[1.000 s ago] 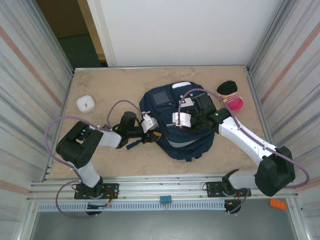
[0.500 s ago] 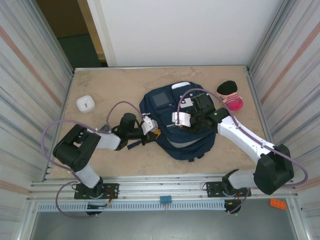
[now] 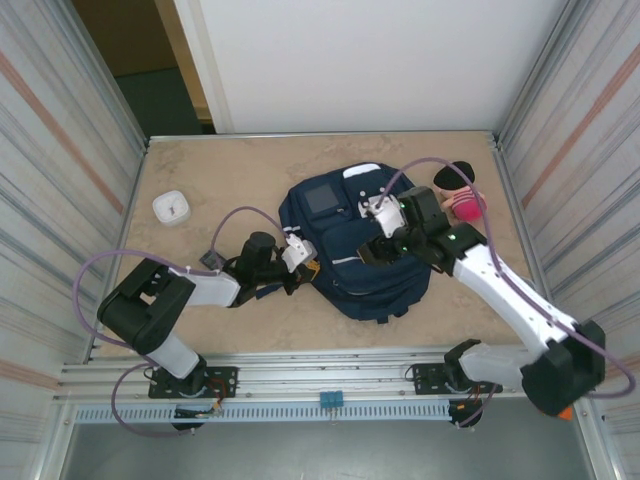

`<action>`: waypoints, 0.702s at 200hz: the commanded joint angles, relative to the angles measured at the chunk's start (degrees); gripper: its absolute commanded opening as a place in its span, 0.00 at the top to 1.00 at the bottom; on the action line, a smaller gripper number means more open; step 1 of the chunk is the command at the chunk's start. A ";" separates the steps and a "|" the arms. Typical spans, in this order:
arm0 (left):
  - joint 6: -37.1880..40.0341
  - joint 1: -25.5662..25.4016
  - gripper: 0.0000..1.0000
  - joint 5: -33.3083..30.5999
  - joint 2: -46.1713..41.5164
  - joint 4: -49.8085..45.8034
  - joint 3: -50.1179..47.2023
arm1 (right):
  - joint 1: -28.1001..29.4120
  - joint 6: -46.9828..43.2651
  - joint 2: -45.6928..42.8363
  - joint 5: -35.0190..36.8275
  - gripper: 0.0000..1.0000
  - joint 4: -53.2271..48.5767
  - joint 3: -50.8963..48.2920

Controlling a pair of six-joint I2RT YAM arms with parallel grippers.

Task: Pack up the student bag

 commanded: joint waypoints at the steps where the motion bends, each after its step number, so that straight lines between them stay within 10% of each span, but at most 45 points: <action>1: -1.24 -0.07 1.00 -2.38 -1.55 -0.30 0.21 | -0.01 33.51 -7.01 -2.06 0.31 -1.72 -7.30; 50: -0.93 -0.07 1.00 -2.53 -4.43 -2.44 0.25 | -0.57 59.97 -10.56 -3.78 0.25 11.46 -20.09; 94: 0.25 -0.28 1.00 -0.91 -5.72 -3.56 -0.19 | -2.09 64.95 -4.41 -5.46 0.27 26.33 -23.47; 140: 2.50 -2.26 1.00 0.12 -5.69 -5.65 0.23 | -2.72 65.60 0.18 -3.42 0.53 31.44 -22.77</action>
